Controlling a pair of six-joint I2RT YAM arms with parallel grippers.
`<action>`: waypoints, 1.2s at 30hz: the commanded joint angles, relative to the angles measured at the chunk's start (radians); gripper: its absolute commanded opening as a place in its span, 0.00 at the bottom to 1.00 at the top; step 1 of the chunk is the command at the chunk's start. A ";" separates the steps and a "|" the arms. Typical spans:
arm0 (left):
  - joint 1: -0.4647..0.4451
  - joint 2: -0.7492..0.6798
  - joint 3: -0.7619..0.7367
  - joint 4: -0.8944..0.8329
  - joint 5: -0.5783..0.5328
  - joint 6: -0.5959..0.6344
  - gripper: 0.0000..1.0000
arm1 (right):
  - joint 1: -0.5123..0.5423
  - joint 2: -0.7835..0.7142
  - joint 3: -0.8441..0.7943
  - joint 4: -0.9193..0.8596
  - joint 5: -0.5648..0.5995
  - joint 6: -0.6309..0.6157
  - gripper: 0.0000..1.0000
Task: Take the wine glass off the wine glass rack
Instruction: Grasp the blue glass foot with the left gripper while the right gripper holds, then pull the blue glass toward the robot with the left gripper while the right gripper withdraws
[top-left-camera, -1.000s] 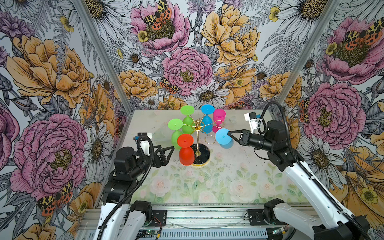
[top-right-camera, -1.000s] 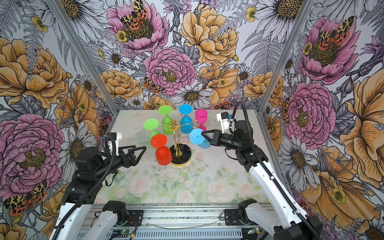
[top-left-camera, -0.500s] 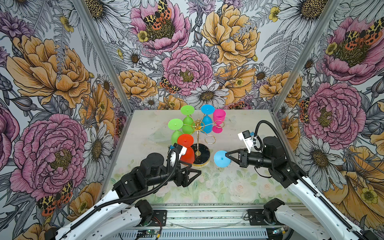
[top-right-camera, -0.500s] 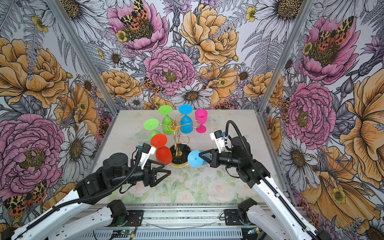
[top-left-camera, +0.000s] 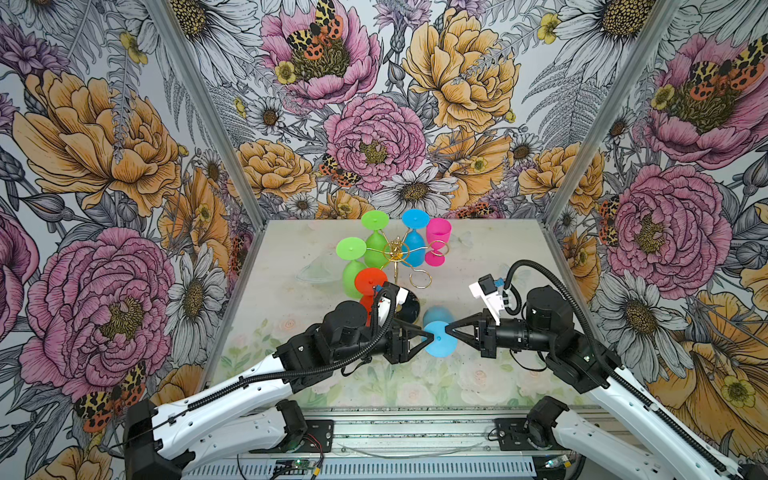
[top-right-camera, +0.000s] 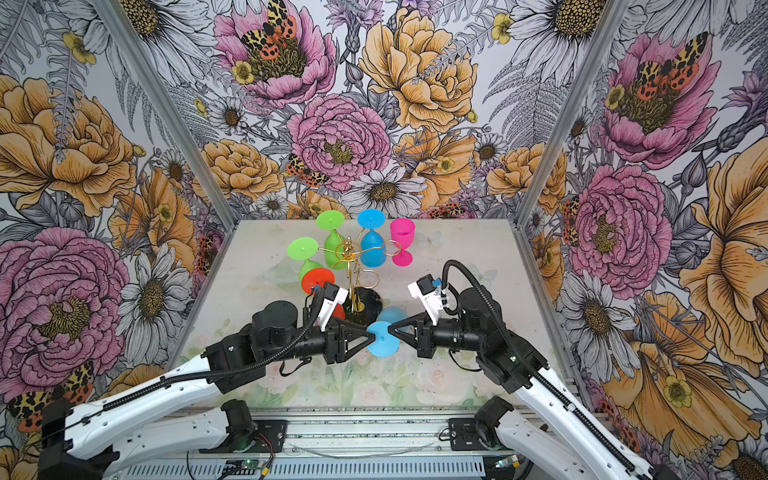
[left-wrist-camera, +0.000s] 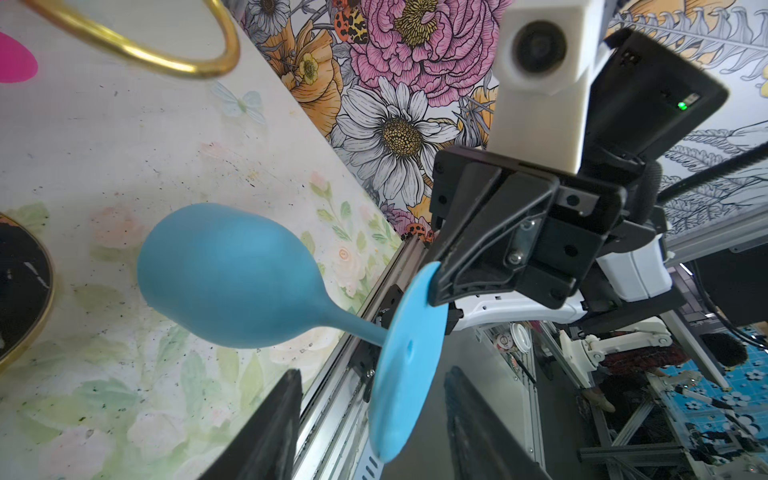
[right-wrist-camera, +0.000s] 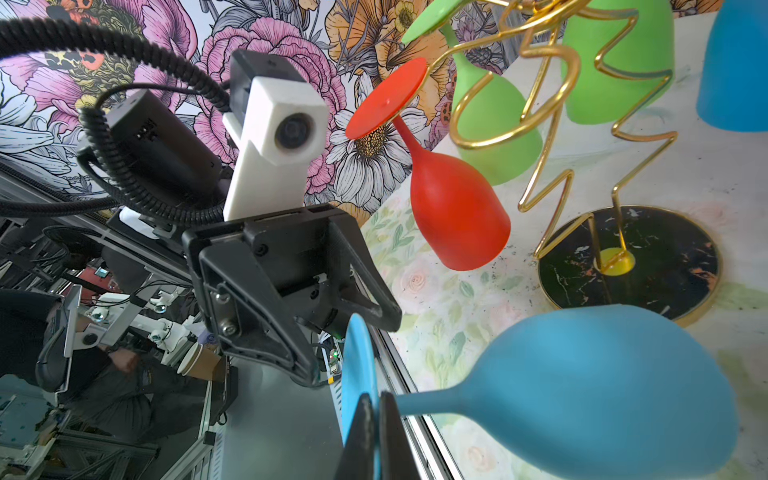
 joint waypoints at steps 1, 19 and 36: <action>-0.008 0.005 -0.007 0.091 0.048 -0.030 0.46 | 0.007 -0.030 -0.007 0.021 0.020 -0.026 0.00; -0.028 0.015 -0.033 0.145 0.125 -0.043 0.10 | 0.006 -0.045 -0.005 0.021 0.062 -0.028 0.00; -0.030 0.011 -0.011 0.028 0.135 0.064 0.00 | -0.036 -0.100 0.108 -0.139 0.125 -0.011 0.49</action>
